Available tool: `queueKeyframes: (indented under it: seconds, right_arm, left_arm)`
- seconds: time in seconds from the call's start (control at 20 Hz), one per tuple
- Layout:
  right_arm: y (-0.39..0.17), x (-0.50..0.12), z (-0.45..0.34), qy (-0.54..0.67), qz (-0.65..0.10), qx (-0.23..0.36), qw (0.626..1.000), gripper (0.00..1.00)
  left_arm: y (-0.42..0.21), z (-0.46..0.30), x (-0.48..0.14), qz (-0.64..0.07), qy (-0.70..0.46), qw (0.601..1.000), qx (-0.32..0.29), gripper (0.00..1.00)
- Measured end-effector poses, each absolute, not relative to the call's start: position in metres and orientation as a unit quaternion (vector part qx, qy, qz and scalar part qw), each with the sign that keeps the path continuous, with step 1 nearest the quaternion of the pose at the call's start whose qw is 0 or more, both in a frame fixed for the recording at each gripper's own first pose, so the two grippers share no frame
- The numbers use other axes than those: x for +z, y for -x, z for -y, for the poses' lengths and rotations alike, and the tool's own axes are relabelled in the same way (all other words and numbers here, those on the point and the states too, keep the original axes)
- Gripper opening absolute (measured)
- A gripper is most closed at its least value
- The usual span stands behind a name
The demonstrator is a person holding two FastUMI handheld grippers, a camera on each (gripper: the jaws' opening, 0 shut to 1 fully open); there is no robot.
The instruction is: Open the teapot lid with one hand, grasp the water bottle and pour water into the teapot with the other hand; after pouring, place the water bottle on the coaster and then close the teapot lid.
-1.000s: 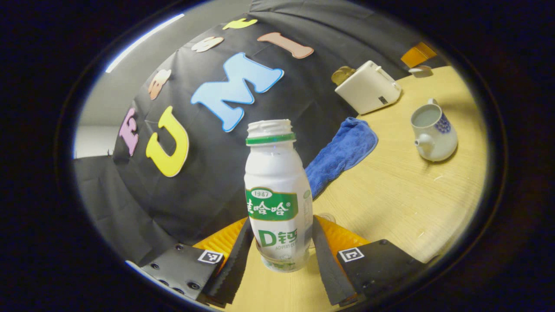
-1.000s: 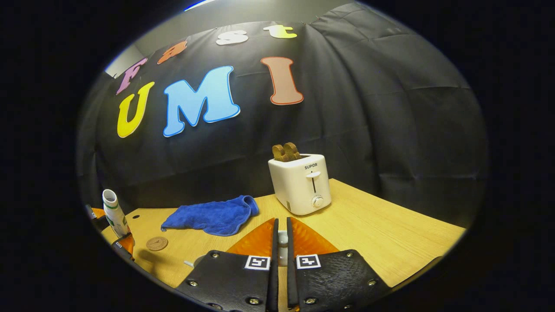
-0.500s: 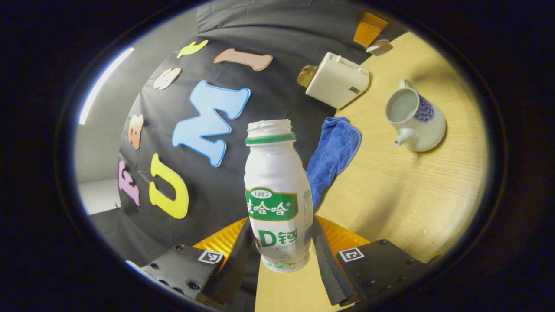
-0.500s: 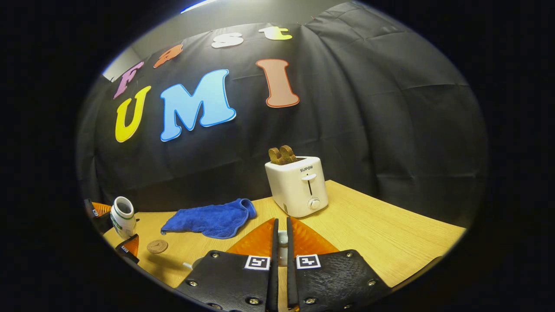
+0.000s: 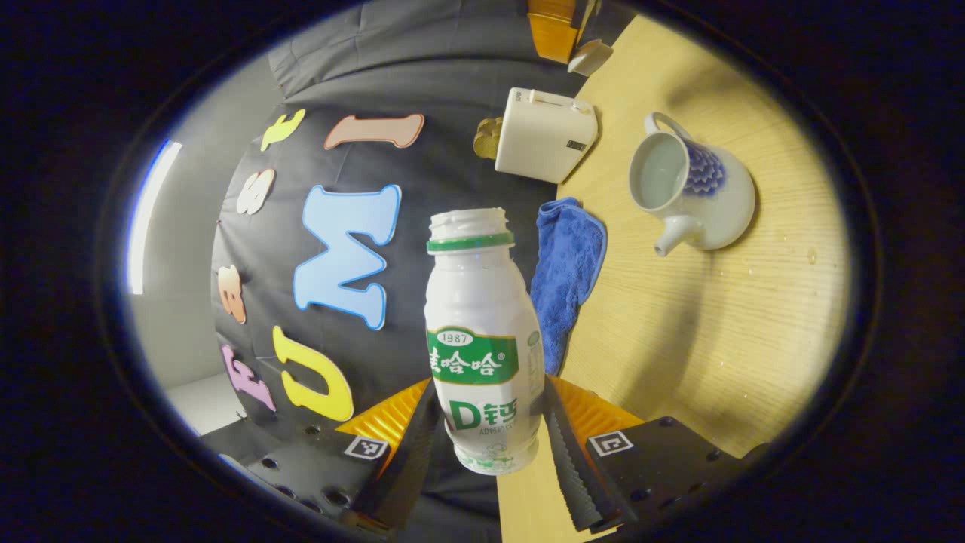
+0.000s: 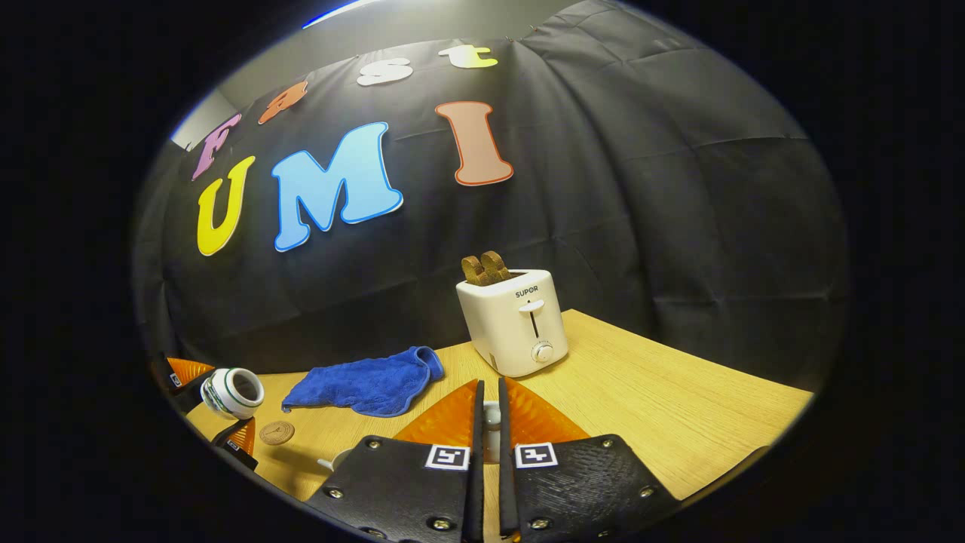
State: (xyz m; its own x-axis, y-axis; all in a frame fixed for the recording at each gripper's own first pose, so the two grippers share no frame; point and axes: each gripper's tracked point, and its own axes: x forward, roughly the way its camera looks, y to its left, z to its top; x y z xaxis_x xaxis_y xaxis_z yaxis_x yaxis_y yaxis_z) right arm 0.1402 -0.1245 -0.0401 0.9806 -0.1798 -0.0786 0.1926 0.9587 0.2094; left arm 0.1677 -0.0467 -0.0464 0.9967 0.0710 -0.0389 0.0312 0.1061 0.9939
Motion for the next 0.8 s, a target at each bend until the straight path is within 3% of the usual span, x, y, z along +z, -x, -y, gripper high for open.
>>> queueKeyframes:
  seconds: [0.5,0.55,0.65,0.8]
  right_arm:
    - [-0.141,-0.042,0.126,-0.117,-0.032,-0.092,0.988,0.08]
    - [-0.141,-0.041,0.126,-0.117,-0.031,-0.092,0.988,0.08]
    - [-0.141,-0.042,0.127,-0.119,-0.032,-0.094,0.988,0.08]
    - [-0.141,-0.043,0.129,-0.122,-0.034,-0.096,0.987,0.08]
  left_arm:
    - [-0.175,0.069,-0.045,-0.020,-0.722,0.691,0.021,0.87]
    - [-0.176,0.070,-0.044,-0.018,-0.727,0.686,0.023,0.75]
    - [-0.176,0.071,-0.044,-0.017,-0.735,0.678,0.023,0.87]
    - [-0.177,0.073,-0.042,-0.015,-0.742,0.670,0.025,0.87]
